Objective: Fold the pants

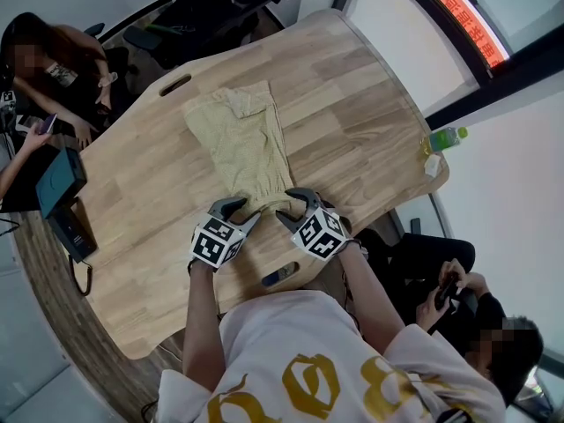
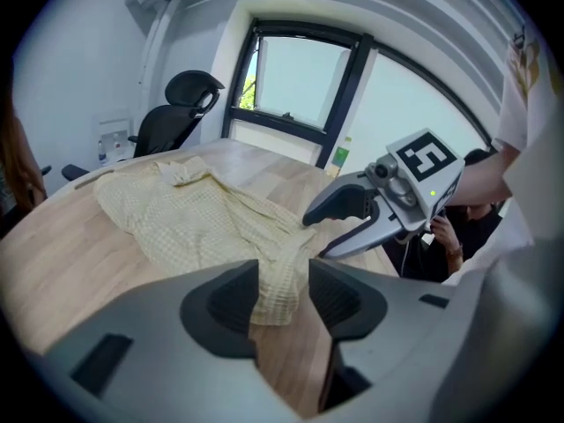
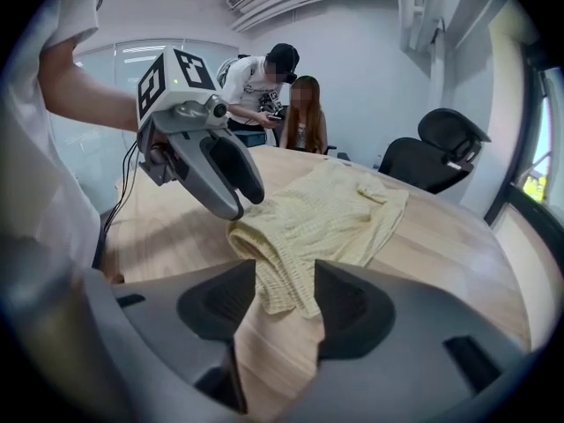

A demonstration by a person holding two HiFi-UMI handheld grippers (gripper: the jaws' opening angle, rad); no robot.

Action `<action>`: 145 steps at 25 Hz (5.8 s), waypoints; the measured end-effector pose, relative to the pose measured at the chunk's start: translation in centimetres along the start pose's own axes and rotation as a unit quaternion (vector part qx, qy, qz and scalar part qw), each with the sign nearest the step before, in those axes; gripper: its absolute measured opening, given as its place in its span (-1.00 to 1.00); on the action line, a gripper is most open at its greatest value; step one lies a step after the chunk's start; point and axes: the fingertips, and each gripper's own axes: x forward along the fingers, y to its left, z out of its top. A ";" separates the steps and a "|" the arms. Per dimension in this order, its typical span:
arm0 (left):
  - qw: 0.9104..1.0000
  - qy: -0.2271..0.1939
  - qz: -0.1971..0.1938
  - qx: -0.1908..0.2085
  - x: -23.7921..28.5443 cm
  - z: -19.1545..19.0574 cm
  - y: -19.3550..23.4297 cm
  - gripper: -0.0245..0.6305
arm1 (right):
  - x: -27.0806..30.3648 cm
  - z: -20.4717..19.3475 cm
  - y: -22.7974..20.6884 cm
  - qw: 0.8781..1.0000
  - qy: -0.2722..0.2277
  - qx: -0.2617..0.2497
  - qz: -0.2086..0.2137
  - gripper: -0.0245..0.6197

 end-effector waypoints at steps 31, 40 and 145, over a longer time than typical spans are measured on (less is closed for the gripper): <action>0.998 0.070 -0.007 -0.009 3.4 -3.7 0.2 -0.49 | 2.6 -2.3 0.5 0.997 0.042 -0.066 0.008 -0.36; 0.993 0.048 0.004 -0.105 3.3 -3.5 0.9 -0.56 | 2.7 -1.9 0.0 0.998 0.054 -0.021 0.026 -0.52; 0.998 0.051 0.002 0.024 3.1 7.5 17.1 -0.83 | 8.9 9.2 -13.5 0.995 -0.008 0.088 -0.037 -0.82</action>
